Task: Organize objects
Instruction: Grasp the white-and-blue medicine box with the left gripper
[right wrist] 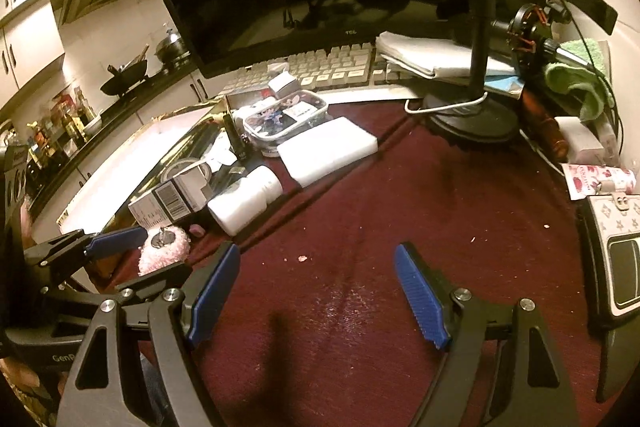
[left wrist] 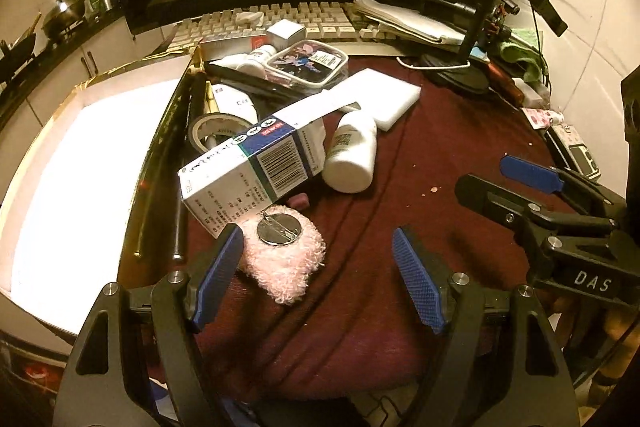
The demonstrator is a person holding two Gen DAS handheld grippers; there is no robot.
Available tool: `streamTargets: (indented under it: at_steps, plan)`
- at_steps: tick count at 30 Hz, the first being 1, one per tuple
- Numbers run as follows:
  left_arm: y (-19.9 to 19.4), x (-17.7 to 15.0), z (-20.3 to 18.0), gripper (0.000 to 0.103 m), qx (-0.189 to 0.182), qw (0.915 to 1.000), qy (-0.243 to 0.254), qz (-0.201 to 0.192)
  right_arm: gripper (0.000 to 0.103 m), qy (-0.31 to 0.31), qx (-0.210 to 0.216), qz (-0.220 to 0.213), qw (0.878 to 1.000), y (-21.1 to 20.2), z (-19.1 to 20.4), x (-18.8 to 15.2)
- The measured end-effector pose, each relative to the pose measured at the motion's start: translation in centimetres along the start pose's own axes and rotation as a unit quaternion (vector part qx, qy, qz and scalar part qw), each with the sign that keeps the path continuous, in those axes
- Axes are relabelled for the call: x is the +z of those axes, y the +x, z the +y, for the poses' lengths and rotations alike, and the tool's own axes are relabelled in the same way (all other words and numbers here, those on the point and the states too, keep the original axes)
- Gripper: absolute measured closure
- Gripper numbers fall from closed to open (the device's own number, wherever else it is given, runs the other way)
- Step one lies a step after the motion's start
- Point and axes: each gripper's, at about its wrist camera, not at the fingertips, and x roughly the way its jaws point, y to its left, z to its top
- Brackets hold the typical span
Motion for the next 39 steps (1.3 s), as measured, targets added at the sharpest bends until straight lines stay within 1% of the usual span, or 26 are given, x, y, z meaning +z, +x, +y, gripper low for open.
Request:
streamTargets:
  at_steps: [2,4,6,8,11,13,15,17,18,19,22,23,26,29,31,33,35,39]
  plan:
    - [-0.2,0.1,0.6,0.025,-0.009,0.9999,-0.003,-0.002,0.023,0.004,0.002,0.004,1.0,0.3,-0.3,0.0]
    - [-0.7,0.4,1.7,0.025,-0.017,0.9996,-0.019,-0.009,0.023,0.01,0.006,0.005,1.0,0.5,-0.4,0.0]
    - [-1.5,0.8,3.9,0.025,-0.029,0.9977,-0.057,-0.022,0.023,0.014,0.012,0.006,1.0,0.8,-0.4,0.1]
    - [-2.0,1.2,5.3,0.025,-0.051,0.9951,-0.081,-0.025,0.023,0.009,0.017,0.004,1.0,0.9,-0.1,0.3]
    - [-2.9,1.6,6.9,0.025,-0.063,0.9922,-0.101,-0.037,0.023,0.003,0.023,0.001,1.0,0.9,0.1,0.4]
    - [-3.2,1.7,7.4,0.025,-0.066,0.9917,-0.103,-0.039,0.023,0.005,0.026,0.0,1.0,0.9,0.1,0.3]
    - [-3.1,1.9,7.3,0.025,-0.076,0.9923,-0.092,-0.034,0.023,0.01,0.028,0.001,1.0,1.0,-0.1,0.2]
    - [-3.0,2.9,6.5,0.025,-0.091,0.994,-0.052,-0.033,0.023,0.014,0.03,0.002,0.999,1.0,-0.4,0.1]
    - [-3.0,3.3,6.0,0.025,-0.088,0.995,-0.032,-0.035,0.023,0.016,0.031,0.004,0.999,1.0,-0.4,0.1]
    - [-2.8,3.9,5.3,0.025,-0.079,0.9963,0.005,-0.035,0.023,0.015,0.032,0.005,0.999,1.0,-0.4,0.1]
    - [-1.7,4.5,4.3,0.025,-0.069,0.9948,0.072,-0.022,0.023,0.011,0.031,0.001,0.999,0.5,-0.3,0.0]
    - [-1.1,4.8,4.1,0.025,-0.061,0.994,0.09,-0.012,0.023,0.01,0.031,-0.003,0.999,0.2,-0.2,-0.1]
    - [0.5,5.3,4.1,0.025,-0.031,0.9919,0.123,0.007,0.023,0.013,0.03,-0.008,0.999,-0.3,-0.3,-0.2]
    - [1.2,5.5,4.3,0.025,-0.033,0.9902,0.135,0.013,0.023,0.015,0.029,-0.008,0.999,-0.5,-0.2,-0.3]
    - [2.0,5.7,4.0,0.025,-0.02,0.99,0.138,0.02,0.023,0.009,0.028,-0.008,1.0,-0.6,0.1,-0.3]
    - [2.6,5.7,3.8,0.025,-0.018,0.9901,0.137,0.027,0.023,0.005,0.027,-0.009,1.0,-0.6,0.3,-0.4]
    - [2.9,5.6,3.6,0.025,-0.021,0.9899,0.137,0.028,0.023,0.003,0.028,-0.008,1.0,-0.5,0.5,-0.3]
    - [3.0,5.2,3.0,0.025,-0.014,0.9886,0.149,0.019,0.023,0.0,0.029,0.0,1.0,0.2,0.9,-0.3]
